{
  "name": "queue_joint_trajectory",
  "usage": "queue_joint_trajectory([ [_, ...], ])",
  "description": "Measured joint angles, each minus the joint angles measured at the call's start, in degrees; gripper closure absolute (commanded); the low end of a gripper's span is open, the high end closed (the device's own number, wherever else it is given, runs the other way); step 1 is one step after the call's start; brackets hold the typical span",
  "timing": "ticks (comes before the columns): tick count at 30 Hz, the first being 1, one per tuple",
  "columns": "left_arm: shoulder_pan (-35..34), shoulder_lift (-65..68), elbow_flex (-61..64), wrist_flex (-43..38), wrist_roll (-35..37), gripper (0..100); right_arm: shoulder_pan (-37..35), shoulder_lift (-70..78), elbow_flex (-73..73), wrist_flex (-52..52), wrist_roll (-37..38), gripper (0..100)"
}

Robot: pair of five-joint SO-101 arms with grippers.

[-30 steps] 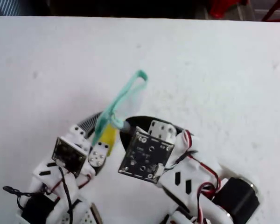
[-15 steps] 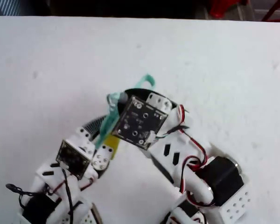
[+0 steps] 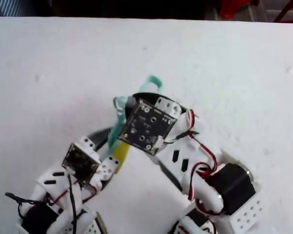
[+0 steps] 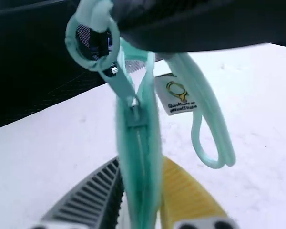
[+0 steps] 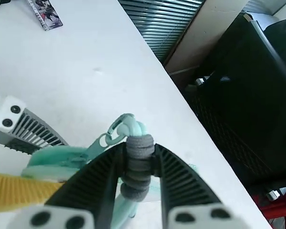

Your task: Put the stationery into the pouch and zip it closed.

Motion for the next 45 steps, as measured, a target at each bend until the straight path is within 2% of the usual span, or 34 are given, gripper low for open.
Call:
queue_joint_trajectory([
  [6, 0.35, 0.0, 0.0, 0.0, -2.73, 98, 4.48, 0.09, 0.09, 0.09, -2.64, 98.0],
  [14, 5.1, 0.0, 0.97, -0.53, -3.34, 98, 10.37, 0.79, 0.97, -0.7, -2.64, 98.1],
  [21, 5.45, 0.0, 0.97, -0.62, -3.34, 98, 17.41, 0.79, 2.29, -0.7, -2.55, 98.1],
  [29, 4.66, 0.0, 0.97, -0.7, -3.34, 98, 22.07, 1.14, 2.37, -0.7, -2.55, 98.1],
  [39, 4.04, 0.0, 0.97, -0.62, -3.34, 98, 31.03, 1.41, 9.49, -10.02, -2.55, 98.1],
  [45, 4.22, 0.0, 0.97, -0.53, -3.34, 98, 33.41, 1.32, 9.58, -11.78, -2.55, 98.1],
])
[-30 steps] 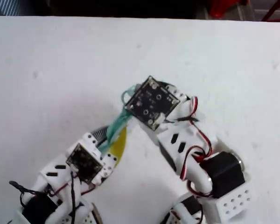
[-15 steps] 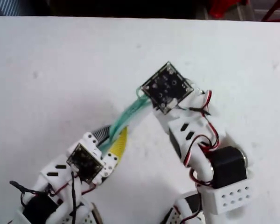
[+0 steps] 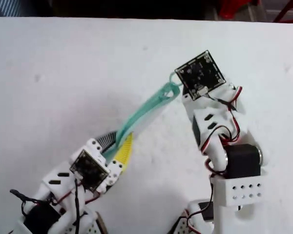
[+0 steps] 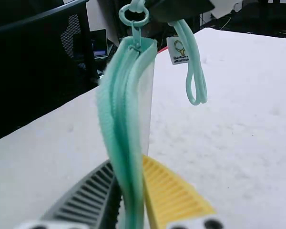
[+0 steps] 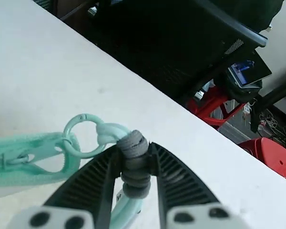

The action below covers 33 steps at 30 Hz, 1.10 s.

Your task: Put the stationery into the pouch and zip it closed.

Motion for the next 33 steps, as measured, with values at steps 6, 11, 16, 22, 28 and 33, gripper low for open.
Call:
queue_joint_trajectory([
  [6, 0.0, 0.0, 0.0, 0.0, 0.0, 98, 2.55, 4.92, 0.09, -4.4, 0.0, 98.1],
  [11, -0.18, 0.0, 0.0, 0.0, 0.09, 98, 5.1, 11.69, -0.35, -7.91, 0.0, 98.1],
  [16, -0.09, 0.18, 0.0, -0.09, 0.09, 98, 6.07, 15.82, -3.08, -7.91, 0.0, 98.1],
  [22, -0.18, 0.18, 0.0, -0.09, 0.09, 98, 6.07, 16.53, -3.43, -7.91, 0.0, 98.1],
  [28, -0.18, 0.26, 0.0, -0.09, 0.09, 98, 6.15, 16.62, -3.43, -7.91, 0.0, 97.0],
  [33, -0.18, 0.26, 0.0, -0.09, 0.09, 98, 6.24, 16.79, -4.4, -4.57, 0.0, 65.0],
])
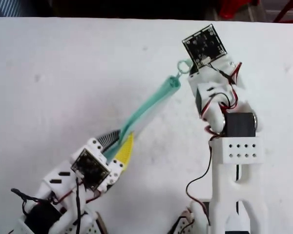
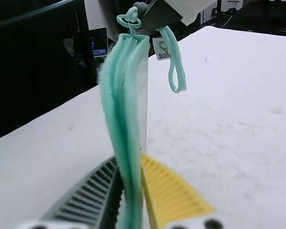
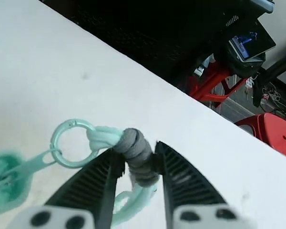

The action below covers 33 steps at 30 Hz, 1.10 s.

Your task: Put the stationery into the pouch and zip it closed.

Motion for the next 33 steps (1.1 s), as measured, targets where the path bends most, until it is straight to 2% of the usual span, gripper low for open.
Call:
queue_joint_trajectory([
  [1, 0.09, -0.18, 0.09, 0.0, 0.0, 98, 0.35, -0.35, -0.26, 1.85, -0.09, 58.6],
  [3, 0.09, -0.26, 0.09, 0.7, 0.0, 98, 1.05, -1.32, -0.35, 5.45, 0.18, 56.8],
  [9, -0.09, -0.26, 0.09, 0.7, 0.0, 98, -3.69, -7.91, -2.2, 19.16, 15.03, 70.8],
  [13, 0.0, -0.26, 0.09, 0.7, 0.0, 98, -6.68, -12.4, -10.02, 28.04, 12.04, 74.1],
  [17, -0.09, -0.26, 0.09, 0.7, 0.0, 98, -11.16, -12.57, -20.13, 34.64, 2.11, 74.2],
  [22, -0.09, -0.26, 0.09, 0.7, 0.0, 98, -17.49, -5.01, -29.1, 40.0, -17.23, 73.9],
  [26, -0.09, -0.26, 0.09, 0.7, 0.0, 98, -21.8, 3.25, -34.55, 40.53, -38.33, 63.1],
  [28, 0.0, -0.26, 0.09, 0.7, 0.0, 98, -25.05, 7.12, -37.98, 40.53, -46.59, 58.1],
  [33, 0.0, -0.26, 0.09, 0.7, 0.0, 98, -30.95, 14.59, -44.57, 43.25, -53.54, 60.5],
])
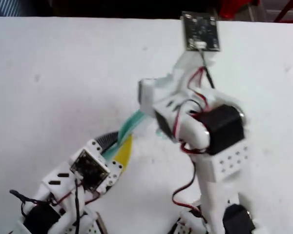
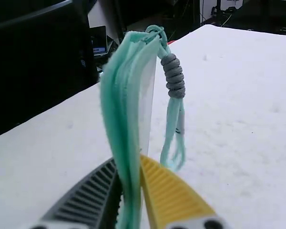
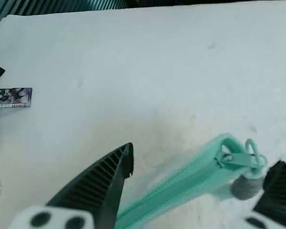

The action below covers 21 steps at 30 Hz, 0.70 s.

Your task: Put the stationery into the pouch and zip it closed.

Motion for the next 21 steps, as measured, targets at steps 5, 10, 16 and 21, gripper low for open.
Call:
queue_joint_trajectory([
  [5, 0.0, 0.0, 0.0, 0.0, 0.0, 98, -0.35, 1.41, -0.18, 0.09, -2.02, 60.9],
  [10, 0.0, 0.0, 0.0, 0.0, 0.0, 98, -0.35, -0.62, 5.98, 0.09, -2.02, 61.2],
  [16, 0.0, 0.0, 0.0, 0.0, 0.0, 98, -0.44, -2.37, 11.69, -0.18, -2.02, 61.9],
  [21, 0.09, 0.0, 0.0, 0.0, 0.0, 98, -0.53, 2.46, 12.22, -2.55, -2.02, 72.1],
])
